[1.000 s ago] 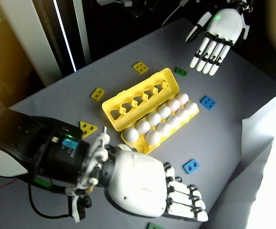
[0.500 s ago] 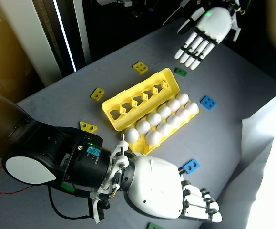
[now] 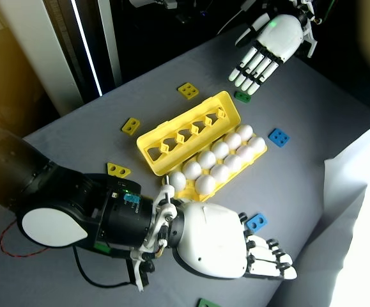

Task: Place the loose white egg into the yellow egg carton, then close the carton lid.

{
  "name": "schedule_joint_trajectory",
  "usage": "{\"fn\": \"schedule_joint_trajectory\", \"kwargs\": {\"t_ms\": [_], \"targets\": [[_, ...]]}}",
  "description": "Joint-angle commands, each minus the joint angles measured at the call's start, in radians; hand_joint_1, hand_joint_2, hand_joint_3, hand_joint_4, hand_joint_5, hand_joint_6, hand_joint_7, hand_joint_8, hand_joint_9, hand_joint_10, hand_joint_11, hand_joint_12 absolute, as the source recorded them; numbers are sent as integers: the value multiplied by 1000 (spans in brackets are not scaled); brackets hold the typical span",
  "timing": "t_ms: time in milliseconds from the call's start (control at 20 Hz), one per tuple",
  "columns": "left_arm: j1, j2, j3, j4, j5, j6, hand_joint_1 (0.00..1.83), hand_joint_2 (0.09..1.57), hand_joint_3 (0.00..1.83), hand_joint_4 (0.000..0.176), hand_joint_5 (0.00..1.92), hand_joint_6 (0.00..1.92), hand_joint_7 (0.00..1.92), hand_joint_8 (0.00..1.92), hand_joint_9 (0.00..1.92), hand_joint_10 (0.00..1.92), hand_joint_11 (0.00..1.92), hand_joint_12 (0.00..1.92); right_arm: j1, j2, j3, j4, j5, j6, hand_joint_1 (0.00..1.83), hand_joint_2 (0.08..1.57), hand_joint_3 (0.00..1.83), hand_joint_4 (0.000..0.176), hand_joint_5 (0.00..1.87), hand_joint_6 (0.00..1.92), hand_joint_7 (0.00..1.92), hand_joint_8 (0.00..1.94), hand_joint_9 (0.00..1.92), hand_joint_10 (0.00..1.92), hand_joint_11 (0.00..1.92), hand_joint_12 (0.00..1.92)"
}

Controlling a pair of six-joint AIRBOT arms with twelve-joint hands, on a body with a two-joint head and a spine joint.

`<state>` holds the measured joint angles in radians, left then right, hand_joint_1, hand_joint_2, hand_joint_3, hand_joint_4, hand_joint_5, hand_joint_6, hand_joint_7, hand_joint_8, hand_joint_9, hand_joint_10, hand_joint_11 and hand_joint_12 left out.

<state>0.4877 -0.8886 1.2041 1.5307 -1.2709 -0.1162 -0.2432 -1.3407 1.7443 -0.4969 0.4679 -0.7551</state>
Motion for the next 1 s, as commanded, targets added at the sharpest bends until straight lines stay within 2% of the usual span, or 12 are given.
{"fn": "schedule_joint_trajectory", "kwargs": {"t_ms": [0, 150, 300, 450, 500, 600, 900, 950], "targets": [[-7, 11, 7, -66, -47, -7, 0, 1356, 2, 0, 161, 3, 160, 4, 116, 6, 22, 31, 5, 8, 11, 24, 100, 8, 598, 787, 7, 95, 931, 17, 280, 10, 62, 7, 0, 0], [-13, 9, 4, -67, -45, -6, 0, 1356, 2, 0, 150, 8, 160, 8, 121, 8, 38, 43, 2, -10, 32, 20, 101, 10, 580, 798, 9, 90, 940, 17, 273, 5, 73, 9, 0, 0], [-14, 9, -3, -67, -45, -3, 0, 1357, 0, 0, 183, 1, 194, 2, 142, 2, 2, 148, -1, -30, 52, 15, 104, 10, 546, 819, 13, 95, 896, 7, 279, 8, 59, 3, 0, 0], [-16, 8, -3, -67, -47, -3, 0, 1364, 2, 0, 138, 1, 141, 3, 98, 1, 0, 47, -9, -48, 69, 15, 108, 10, 576, 810, 6, 87, 903, 9, 279, 6, 46, 0, 0, 0], [-16, 8, -1, -67, -47, -3, 0, 1366, 2, 0, 184, 3, 185, 4, 134, 5, 17, 53, -10, -53, 73, 15, 110, 10, 568, 806, 3, 104, 893, 3, 264, 0, 44, 0, 0, 0], [-16, 7, -1, -67, -46, -3, 0, 1364, 0, 0, 213, 9, 216, 10, 161, 11, 38, 71, -11, -66, 86, 15, 114, 10, 569, 797, 0, 109, 902, 6, 270, 3, 55, 4, 0, 0], [-19, 7, -5, -67, -46, -3, 0, 1362, 0, 0, 147, 0, 143, 0, 97, 0, 2, 38, -20, -88, 109, 14, 122, 10, 610, 768, 0, 107, 943, 19, 297, 10, 75, 9, 0, 0], [-20, 7, -7, -67, -46, -3, 0, 1363, 0, 0, 164, 6, 170, 11, 132, 14, 28, 48, -24, -93, 114, 14, 123, 10, 623, 766, 0, 120, 938, 13, 308, 11, 85, 10, 0, 0]]}}
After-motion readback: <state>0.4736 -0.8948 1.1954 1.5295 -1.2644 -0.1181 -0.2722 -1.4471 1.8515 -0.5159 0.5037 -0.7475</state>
